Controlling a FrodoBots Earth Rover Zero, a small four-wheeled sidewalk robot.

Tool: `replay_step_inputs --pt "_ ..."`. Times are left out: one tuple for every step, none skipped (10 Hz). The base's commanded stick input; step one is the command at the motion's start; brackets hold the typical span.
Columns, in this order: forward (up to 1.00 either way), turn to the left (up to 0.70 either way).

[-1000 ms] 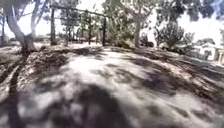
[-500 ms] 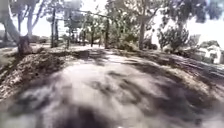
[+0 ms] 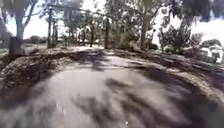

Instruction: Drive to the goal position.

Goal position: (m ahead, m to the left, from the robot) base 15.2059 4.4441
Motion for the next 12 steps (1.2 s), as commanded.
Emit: replay_step_inputs --pt "1.0 0.03" --pt "1.0 0.0" --pt "1.0 0.0" --pt "1.0 0.0" --pt "1.0 0.0" --pt "1.0 0.0" --pt "1.0 0.0" --pt "1.0 0.0" --pt "1.0 0.0" --pt "1.0 0.0" --pt "1.0 0.0" --pt "1.0 0.0"
